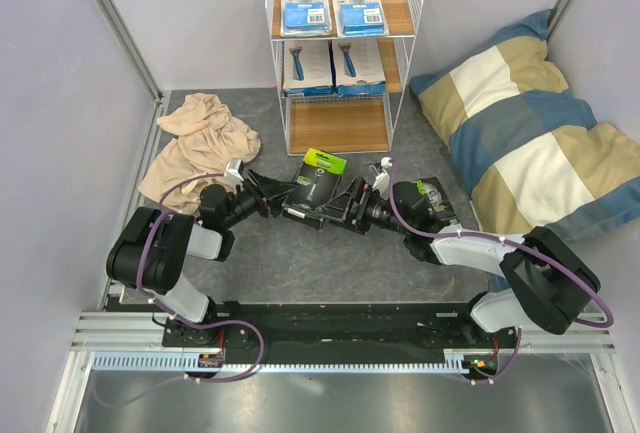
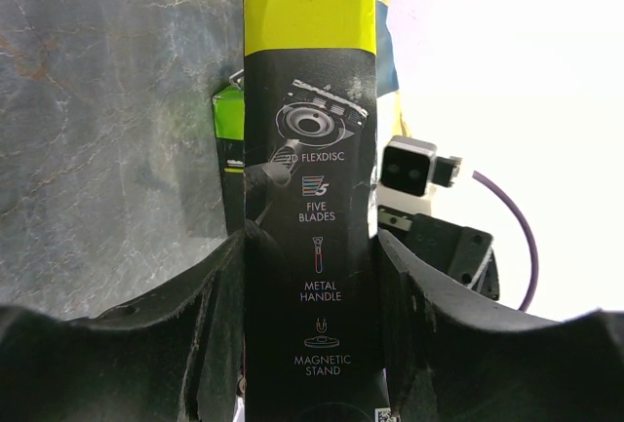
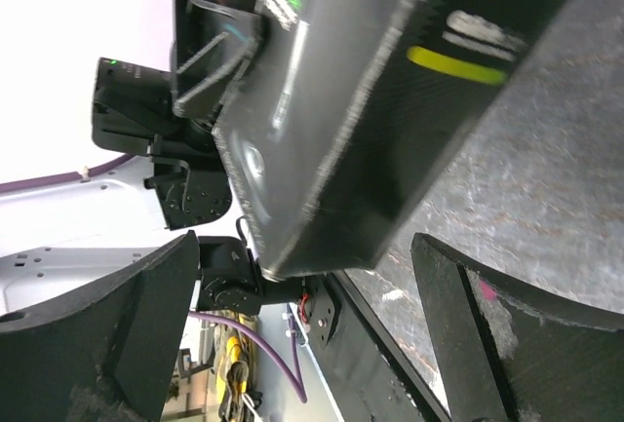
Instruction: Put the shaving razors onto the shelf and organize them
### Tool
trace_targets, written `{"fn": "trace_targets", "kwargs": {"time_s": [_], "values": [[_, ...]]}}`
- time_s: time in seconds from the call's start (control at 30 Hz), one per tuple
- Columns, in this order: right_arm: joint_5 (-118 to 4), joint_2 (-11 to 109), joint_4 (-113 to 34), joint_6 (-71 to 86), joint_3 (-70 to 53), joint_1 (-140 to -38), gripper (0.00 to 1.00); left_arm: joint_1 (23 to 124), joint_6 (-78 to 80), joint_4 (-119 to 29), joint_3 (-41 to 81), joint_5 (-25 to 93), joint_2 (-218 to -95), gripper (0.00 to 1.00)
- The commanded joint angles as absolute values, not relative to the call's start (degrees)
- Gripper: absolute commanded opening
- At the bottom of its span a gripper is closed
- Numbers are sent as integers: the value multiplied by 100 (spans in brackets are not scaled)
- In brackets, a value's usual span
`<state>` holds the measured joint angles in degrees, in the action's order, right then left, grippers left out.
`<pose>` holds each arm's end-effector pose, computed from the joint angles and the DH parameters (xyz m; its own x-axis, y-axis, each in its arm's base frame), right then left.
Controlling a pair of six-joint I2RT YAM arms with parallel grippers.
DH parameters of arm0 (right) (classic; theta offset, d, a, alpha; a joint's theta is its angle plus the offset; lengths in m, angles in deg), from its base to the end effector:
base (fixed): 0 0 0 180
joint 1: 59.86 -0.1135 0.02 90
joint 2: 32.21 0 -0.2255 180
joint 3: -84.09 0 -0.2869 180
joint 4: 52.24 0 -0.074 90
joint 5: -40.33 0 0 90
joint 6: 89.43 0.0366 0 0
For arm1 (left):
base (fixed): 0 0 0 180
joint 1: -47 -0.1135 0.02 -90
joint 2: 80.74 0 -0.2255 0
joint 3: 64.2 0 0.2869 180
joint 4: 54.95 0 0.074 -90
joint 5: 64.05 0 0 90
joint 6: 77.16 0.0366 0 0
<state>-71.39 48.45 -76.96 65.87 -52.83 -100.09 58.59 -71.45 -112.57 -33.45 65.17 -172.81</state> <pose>0.2326 0.2145 0.1370 -0.8664 0.3726 -0.3326 -0.2114 0.3296 0.9201 0.2579 -0.0765 0.0805 -0.7762 -0.6277 -0.0587 0.0141 0.0758 -0.9970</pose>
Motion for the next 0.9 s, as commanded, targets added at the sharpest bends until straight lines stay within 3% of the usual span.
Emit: {"fn": "trace_targets", "kwargs": {"time_s": [0.0,0.3,0.43,0.5,0.53,0.73,0.87], "values": [[-7041,4768,-7954,6763,-5412,-10029,98,5851,-7443,-13789,-3156,6506,-17048,2],[-6892,5391,-8841,7026,-5536,-10205,98,5851,-7452,-13806,-3208,6462,-16916,2],[-6813,5892,-9955,7395,-5615,-10345,97,5851,-7452,-13806,-3217,6427,-16872,2],[-6752,6147,-10729,7675,-5719,-10355,93,5851,-7461,-13806,-3208,6418,-16863,2],[-6708,6200,-11166,7764,-5755,-10337,86,5860,-7461,-13806,-3226,6418,-16855,2],[-6444,6307,-12084,8064,-6045,-10346,63,5860,-7434,-13806,-3287,6365,-16828,2],[-6224,6052,-12033,7959,-6168,-10346,63,5860,-7426,-13806,-3323,6348,-16811,2]]}}
